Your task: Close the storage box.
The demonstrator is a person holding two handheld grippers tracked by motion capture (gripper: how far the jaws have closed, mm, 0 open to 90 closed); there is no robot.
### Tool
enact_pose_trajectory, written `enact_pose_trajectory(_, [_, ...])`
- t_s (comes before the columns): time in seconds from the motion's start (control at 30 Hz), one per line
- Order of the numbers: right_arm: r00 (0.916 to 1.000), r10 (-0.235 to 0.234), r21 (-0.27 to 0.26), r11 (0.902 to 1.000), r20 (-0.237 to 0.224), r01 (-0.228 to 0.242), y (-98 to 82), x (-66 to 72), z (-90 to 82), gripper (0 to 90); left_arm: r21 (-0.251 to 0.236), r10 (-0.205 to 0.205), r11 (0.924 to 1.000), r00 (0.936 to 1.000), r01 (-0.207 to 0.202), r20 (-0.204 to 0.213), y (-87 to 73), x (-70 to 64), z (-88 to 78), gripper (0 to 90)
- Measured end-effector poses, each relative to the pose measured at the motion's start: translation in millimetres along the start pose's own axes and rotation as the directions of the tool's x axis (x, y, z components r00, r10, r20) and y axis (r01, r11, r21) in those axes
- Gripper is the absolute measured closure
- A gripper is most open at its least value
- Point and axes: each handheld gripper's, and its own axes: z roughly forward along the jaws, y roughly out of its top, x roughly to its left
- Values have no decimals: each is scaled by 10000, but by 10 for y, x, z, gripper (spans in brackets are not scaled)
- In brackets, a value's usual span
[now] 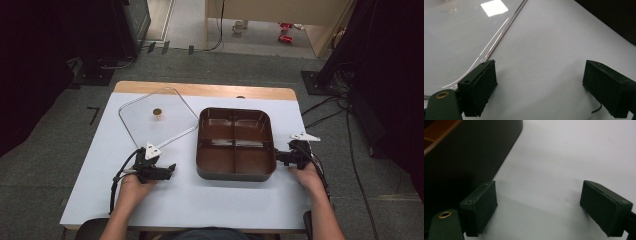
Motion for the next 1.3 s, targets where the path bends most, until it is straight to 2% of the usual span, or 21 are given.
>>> enact_pose_trajectory(0.73, [10000, 45, -12, 10000, -77, -45, -1, -5, -1, 132, -16, 10, 10000, 10000, -10, -38, 0, -5, 0, 118])
enact_pose_trajectory(1.03, [10000, 45, -10, 10000, -66, -45, -1, -4, -1, 133, 48, -127, 9999, 9998, 127, -141, 4, -20, -6, 123])
enact_pose_trajectory(1.2, [10000, 44, -13, 10000, -72, -44, -2, -5, -1, 133, 184, -179, 9997, 9997, 182, -178, 19, -28, -12, 129])
enact_pose_trajectory(1.3, [10000, 39, -13, 10000, -74, -40, -2, -5, -2, 133, 440, -165, 9989, 9998, 170, -105, 52, -17, -13, 132])
